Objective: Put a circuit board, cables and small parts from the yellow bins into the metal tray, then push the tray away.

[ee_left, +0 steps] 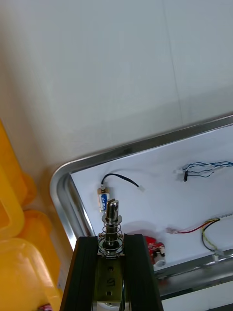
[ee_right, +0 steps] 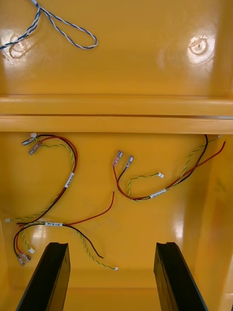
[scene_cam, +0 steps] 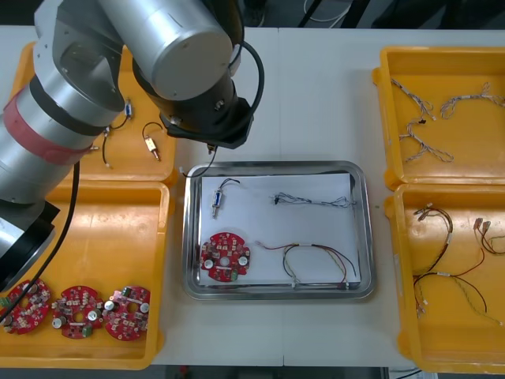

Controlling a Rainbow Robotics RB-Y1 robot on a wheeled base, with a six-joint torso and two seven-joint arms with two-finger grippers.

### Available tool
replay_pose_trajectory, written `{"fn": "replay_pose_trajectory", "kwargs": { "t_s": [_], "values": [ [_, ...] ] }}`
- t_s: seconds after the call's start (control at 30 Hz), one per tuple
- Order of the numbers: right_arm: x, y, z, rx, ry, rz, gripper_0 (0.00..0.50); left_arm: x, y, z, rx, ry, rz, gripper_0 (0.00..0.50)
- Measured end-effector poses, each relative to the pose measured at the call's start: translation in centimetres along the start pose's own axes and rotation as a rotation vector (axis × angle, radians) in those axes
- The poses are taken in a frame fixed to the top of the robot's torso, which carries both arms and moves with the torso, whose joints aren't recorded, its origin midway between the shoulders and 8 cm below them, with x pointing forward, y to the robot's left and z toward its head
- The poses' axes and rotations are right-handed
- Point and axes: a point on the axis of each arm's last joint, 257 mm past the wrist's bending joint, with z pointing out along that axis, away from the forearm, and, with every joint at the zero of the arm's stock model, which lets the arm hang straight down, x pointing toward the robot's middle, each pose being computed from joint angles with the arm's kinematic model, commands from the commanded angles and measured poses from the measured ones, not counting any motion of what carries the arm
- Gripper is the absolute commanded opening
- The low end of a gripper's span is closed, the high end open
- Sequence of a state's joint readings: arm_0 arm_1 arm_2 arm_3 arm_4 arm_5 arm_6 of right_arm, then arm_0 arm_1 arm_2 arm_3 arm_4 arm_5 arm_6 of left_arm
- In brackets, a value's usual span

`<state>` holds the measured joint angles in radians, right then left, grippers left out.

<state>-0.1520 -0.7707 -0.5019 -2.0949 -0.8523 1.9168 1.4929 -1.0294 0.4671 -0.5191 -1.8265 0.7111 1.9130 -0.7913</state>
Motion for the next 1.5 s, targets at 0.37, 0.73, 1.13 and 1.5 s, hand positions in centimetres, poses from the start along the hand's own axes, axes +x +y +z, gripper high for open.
{"fn": "replay_pose_trajectory", "kwargs": {
  "t_s": [0.37, 0.73, 1.13, 1.5],
  "values": [
    [0.0, 0.0, 0.0, 0.000, 0.000, 0.000, 0.500, 3.8, -1.6, 3.7, -0.122, 0.014, -0.205, 0.000],
    [0.0, 0.0, 0.0, 0.000, 0.000, 0.000, 0.500, 5.0, -2.9, 6.7, -0.119, -0.033, -0.146, 0.000],
    [0.0, 0.0, 0.0, 0.000, 0.000, 0.000, 0.500, 5.8, -3.0, 10.9, -0.136, -0.009, -0.147, 0.000],
    [0.0, 0.0, 0.0, 0.000, 0.000, 0.000, 0.500, 7.0, -3.4, 12.5, -0.150, -0.010, -0.104, 0.002]
  ]
}}
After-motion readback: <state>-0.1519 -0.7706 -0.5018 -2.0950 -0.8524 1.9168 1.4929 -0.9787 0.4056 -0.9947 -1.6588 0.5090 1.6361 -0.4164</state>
